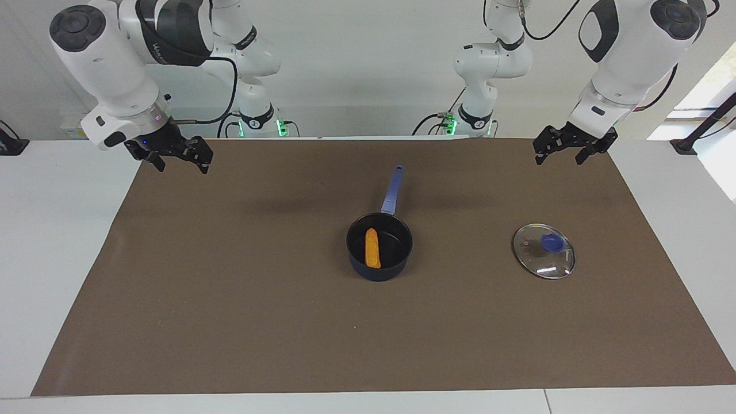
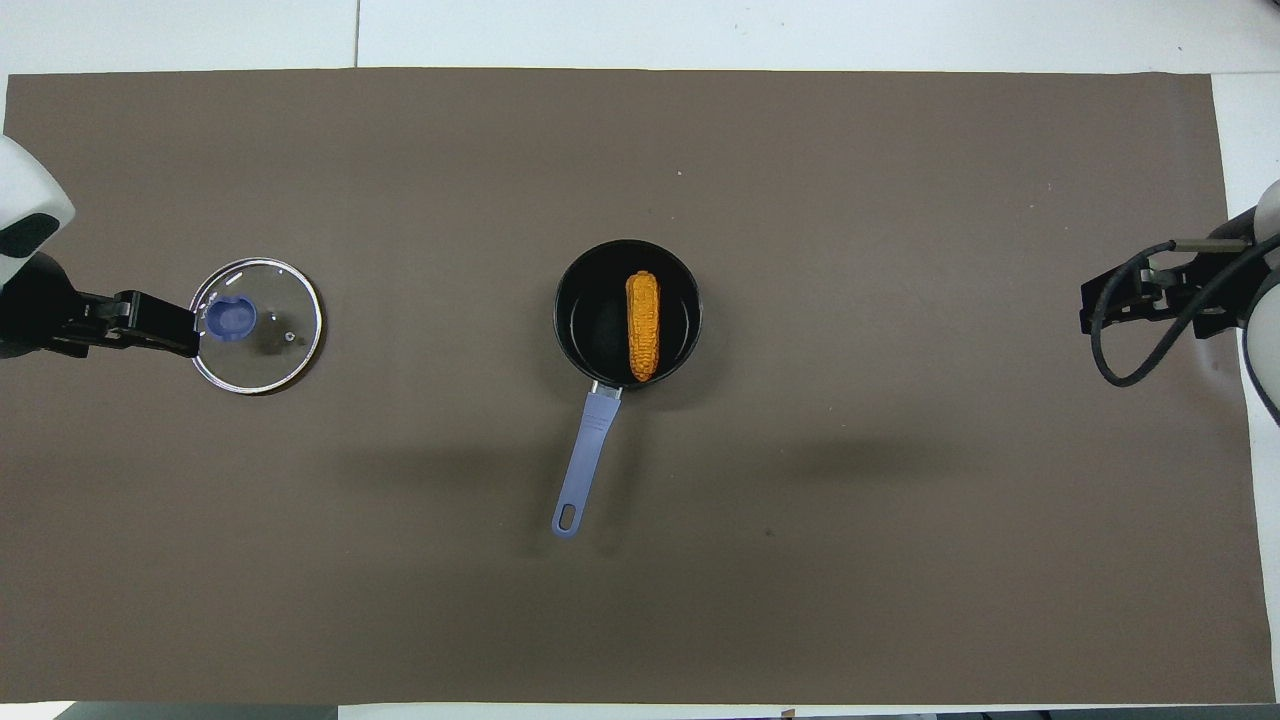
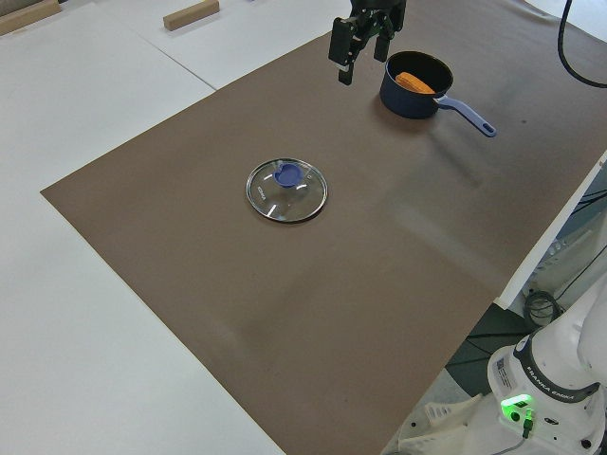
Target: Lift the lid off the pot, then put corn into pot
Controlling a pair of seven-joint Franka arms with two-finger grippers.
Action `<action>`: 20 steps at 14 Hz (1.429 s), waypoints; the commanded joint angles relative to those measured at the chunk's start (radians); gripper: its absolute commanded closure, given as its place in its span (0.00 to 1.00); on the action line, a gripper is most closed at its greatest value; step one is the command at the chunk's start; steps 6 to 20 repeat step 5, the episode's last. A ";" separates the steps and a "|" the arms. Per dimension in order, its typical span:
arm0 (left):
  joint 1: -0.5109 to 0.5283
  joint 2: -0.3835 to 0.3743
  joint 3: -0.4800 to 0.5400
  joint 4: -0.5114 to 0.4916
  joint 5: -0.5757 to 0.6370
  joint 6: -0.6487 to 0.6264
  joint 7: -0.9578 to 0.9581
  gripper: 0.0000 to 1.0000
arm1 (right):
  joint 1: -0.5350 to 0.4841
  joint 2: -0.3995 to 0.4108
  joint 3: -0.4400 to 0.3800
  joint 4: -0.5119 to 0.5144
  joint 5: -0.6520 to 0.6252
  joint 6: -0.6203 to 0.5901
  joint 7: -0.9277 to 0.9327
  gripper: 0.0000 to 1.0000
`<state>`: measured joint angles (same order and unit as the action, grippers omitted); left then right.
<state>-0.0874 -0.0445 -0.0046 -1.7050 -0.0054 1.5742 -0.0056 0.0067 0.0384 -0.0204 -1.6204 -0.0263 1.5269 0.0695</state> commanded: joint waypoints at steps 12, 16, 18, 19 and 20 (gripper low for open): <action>-0.011 -0.018 0.006 -0.012 0.002 0.006 -0.011 0.00 | 0.002 -0.003 -0.016 0.014 0.013 -0.007 -0.019 0.00; -0.011 -0.018 0.006 -0.012 0.002 0.006 -0.011 0.00 | 0.002 -0.003 -0.016 0.014 0.013 -0.007 -0.019 0.00; -0.011 -0.018 0.006 -0.012 0.002 0.006 -0.011 0.00 | 0.002 -0.003 -0.016 0.014 0.013 -0.007 -0.019 0.00; -0.011 -0.018 0.006 -0.012 0.002 0.006 -0.011 0.00 | 0.002 -0.003 -0.016 0.014 0.013 -0.007 -0.019 0.00; -0.011 -0.018 0.006 -0.012 0.002 0.006 -0.011 0.00 | 0.002 -0.003 -0.016 0.014 0.013 -0.007 -0.019 0.00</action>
